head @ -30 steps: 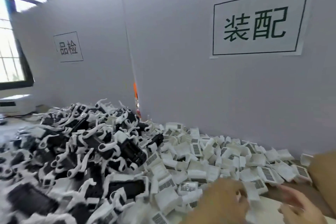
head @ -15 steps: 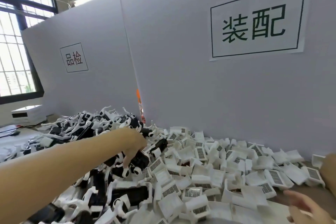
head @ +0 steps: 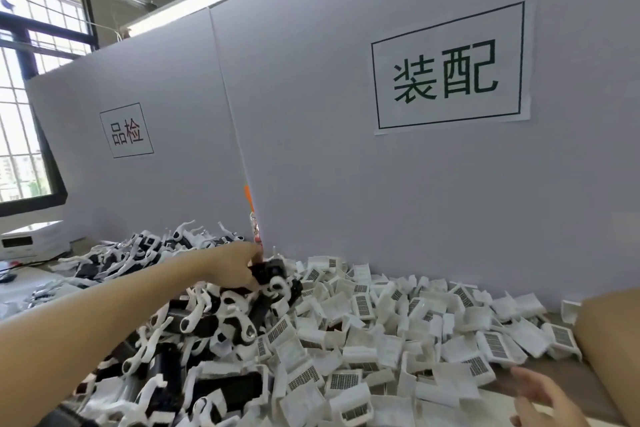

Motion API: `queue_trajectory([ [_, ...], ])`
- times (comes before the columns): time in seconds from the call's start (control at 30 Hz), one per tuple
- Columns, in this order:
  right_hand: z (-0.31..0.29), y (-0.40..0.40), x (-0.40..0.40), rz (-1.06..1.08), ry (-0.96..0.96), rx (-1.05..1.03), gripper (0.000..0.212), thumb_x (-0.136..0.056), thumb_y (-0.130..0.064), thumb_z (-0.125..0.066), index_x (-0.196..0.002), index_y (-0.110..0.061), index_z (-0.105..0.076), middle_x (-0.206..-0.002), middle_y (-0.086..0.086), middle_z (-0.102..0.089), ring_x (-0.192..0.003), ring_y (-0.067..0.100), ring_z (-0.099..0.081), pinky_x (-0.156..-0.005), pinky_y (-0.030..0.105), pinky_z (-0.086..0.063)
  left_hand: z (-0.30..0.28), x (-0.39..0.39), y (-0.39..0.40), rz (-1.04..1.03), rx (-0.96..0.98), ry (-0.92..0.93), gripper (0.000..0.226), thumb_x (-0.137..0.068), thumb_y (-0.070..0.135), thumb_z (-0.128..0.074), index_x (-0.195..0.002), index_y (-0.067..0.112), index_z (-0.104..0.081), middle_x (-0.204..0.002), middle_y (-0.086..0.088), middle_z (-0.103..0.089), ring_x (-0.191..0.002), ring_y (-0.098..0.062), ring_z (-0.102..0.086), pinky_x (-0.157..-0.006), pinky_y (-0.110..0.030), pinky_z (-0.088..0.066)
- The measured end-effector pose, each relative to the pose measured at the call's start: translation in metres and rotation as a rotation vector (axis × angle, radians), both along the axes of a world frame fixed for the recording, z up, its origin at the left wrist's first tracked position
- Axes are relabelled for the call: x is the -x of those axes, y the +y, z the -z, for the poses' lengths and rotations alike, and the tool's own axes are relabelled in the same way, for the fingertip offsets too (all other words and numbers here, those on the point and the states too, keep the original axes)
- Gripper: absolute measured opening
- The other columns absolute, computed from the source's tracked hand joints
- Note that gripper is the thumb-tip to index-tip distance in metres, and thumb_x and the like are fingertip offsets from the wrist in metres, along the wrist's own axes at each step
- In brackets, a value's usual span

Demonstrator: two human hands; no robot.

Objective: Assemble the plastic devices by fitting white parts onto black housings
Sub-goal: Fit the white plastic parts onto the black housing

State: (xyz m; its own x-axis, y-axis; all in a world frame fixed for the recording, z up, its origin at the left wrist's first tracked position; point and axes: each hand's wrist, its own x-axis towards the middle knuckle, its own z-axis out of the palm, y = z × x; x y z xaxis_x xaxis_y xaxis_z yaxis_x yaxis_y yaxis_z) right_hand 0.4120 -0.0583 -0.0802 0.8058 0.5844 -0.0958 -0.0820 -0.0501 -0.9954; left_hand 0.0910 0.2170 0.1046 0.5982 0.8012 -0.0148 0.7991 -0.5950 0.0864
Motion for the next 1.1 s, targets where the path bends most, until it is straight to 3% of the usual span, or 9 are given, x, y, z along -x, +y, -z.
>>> queue_trajectory([
  [0.1, -0.004, -0.006, 0.01, 0.01, -0.051, 0.02, 0.034, -0.094, 0.022, -0.042, -0.126, 0.017, -0.054, -0.123, 0.034, -0.056, -0.093, 0.033, -0.062, -0.065, 0.016, -0.043, 0.007, -0.004, 0.002, -0.065, 0.13, -0.427, 0.024, -0.092, 0.026, -0.071, -0.111, 0.018, -0.059, -0.103, 0.003, -0.068, -0.092, -0.01, -0.064, -0.072, -0.02, -0.044],
  [0.27, -0.006, -0.006, 0.016, 0.032, -0.097, 0.051, 0.034, -0.091, 0.023, -0.048, -0.122, 0.011, -0.058, -0.117, 0.032, -0.057, -0.093, 0.035, -0.055, -0.062, 0.023, -0.042, 0.029, -0.04, -0.019, -0.164, 0.404, -0.917, 0.028, -0.098, 0.031, -0.062, -0.12, 0.014, -0.059, -0.112, -0.012, -0.07, -0.097, -0.027, -0.067, -0.081, -0.039, -0.054],
  [0.37, -0.007, -0.005, 0.015, 0.056, -0.085, 0.081, 0.03, -0.092, 0.015, -0.052, -0.117, 0.003, -0.063, -0.109, 0.028, -0.061, -0.08, 0.035, -0.059, -0.061, 0.032, -0.039, 0.038, -0.078, -0.059, -0.225, 0.769, -1.304, 0.025, -0.099, 0.031, -0.058, -0.107, 0.008, -0.065, -0.086, -0.012, -0.07, -0.079, -0.028, -0.065, -0.073, -0.041, -0.057],
  [0.5, -0.003, -0.004, 0.011, 0.058, -0.099, 0.082, 0.026, -0.093, 0.01, -0.053, -0.11, -0.003, -0.067, -0.095, 0.022, -0.066, -0.069, 0.034, -0.06, -0.072, 0.037, -0.044, 0.062, -0.125, -0.122, -0.278, 1.209, -1.488, 0.029, -0.095, 0.038, -0.063, -0.088, 0.011, -0.069, -0.071, -0.008, -0.064, -0.068, -0.024, -0.061, -0.06, -0.041, -0.059],
  [0.67, 0.001, -0.004, 0.001, -0.005, -0.025, 0.023, 0.022, -0.097, 0.01, -0.049, -0.106, -0.003, -0.064, -0.088, 0.02, -0.063, -0.064, 0.031, -0.054, -0.057, 0.032, -0.037, 0.109, -0.19, -0.187, -0.354, 1.553, -1.623, 0.014, -0.088, 0.022, -0.07, -0.091, 0.008, -0.067, -0.07, -0.012, -0.065, -0.06, -0.02, -0.059, -0.054, -0.03, -0.052],
  [0.77, 0.004, -0.003, -0.004, -0.002, 0.008, -0.012, 0.023, -0.097, 0.008, -0.049, -0.103, -0.007, -0.066, -0.083, 0.018, -0.064, -0.064, 0.03, -0.056, -0.058, 0.031, -0.038, 0.135, -0.216, -0.205, -0.347, 1.416, -1.621, 0.011, -0.089, 0.009, -0.07, -0.094, 0.002, -0.064, -0.072, -0.014, -0.064, -0.05, -0.02, -0.059, -0.047, -0.026, -0.049],
  [0.83, 0.005, -0.001, -0.007, 0.003, 0.035, -0.033, 0.023, -0.098, 0.002, -0.049, -0.099, -0.01, -0.068, -0.084, 0.016, -0.067, -0.071, 0.031, -0.059, -0.061, 0.032, -0.04, 0.152, -0.225, -0.206, -0.369, 1.171, -1.519, 0.032, -0.084, 0.01, -0.078, -0.108, -0.001, -0.06, -0.09, -0.017, -0.069, -0.061, -0.02, -0.065, -0.051, -0.025, -0.053],
  [1.0, 0.01, -0.002, -0.016, 0.062, 0.034, -0.161, 0.022, -0.098, -0.009, -0.054, -0.099, -0.02, -0.072, -0.091, 0.007, -0.072, -0.087, 0.024, -0.064, -0.069, 0.035, -0.044, 0.16, -0.227, -0.201, -0.158, 0.77, -1.387, 0.035, -0.076, 0.012, -0.084, -0.103, 0.021, -0.064, -0.094, -0.003, -0.07, -0.059, -0.005, -0.066, -0.052, -0.018, -0.05],
  [1.1, 0.012, -0.005, -0.021, 0.043, -0.04, -0.251, 0.02, -0.096, -0.016, -0.061, -0.106, -0.03, -0.071, -0.108, -0.003, -0.072, -0.102, 0.017, -0.064, -0.08, 0.038, -0.048, 0.16, -0.223, -0.193, -0.019, 0.716, -1.277, 0.035, -0.074, 0.012, -0.085, -0.099, 0.031, -0.069, -0.092, 0.001, -0.072, -0.064, -0.006, -0.068, -0.057, -0.02, -0.052],
])
